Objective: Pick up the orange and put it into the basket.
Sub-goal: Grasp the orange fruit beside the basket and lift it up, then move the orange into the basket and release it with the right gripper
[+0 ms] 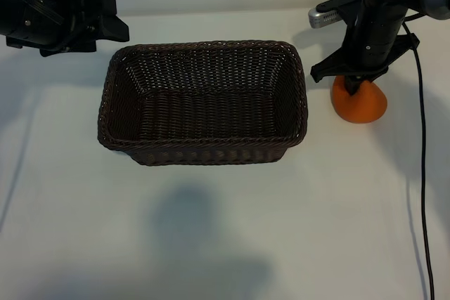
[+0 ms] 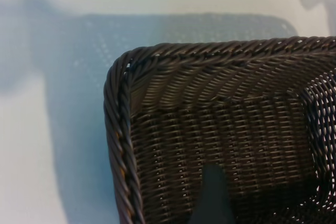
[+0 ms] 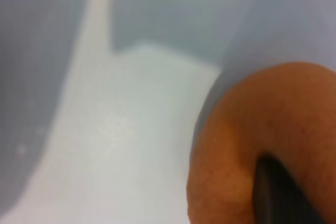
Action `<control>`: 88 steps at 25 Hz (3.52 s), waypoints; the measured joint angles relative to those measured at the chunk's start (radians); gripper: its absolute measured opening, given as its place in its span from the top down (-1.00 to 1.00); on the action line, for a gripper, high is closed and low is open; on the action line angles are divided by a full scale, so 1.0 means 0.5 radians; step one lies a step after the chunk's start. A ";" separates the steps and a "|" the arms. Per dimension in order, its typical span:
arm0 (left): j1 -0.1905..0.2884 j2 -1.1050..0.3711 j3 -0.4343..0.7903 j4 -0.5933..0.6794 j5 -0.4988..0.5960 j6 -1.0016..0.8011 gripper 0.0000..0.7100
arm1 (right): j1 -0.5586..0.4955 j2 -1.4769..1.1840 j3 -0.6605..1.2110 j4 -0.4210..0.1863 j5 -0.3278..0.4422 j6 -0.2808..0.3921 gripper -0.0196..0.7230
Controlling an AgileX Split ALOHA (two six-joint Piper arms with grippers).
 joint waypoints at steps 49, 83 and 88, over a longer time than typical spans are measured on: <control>0.000 0.000 0.000 -0.002 0.024 0.015 -0.66 | 0.681 -0.510 0.002 0.352 -0.265 -0.277 0.70; 0.000 0.000 0.000 -0.002 0.027 0.015 -0.66 | 0.681 -0.053 0.002 0.446 -0.393 -0.331 0.38; 0.000 0.000 0.000 -0.002 0.027 0.015 -0.66 | 0.681 -0.065 0.002 0.448 -0.345 -0.328 -0.60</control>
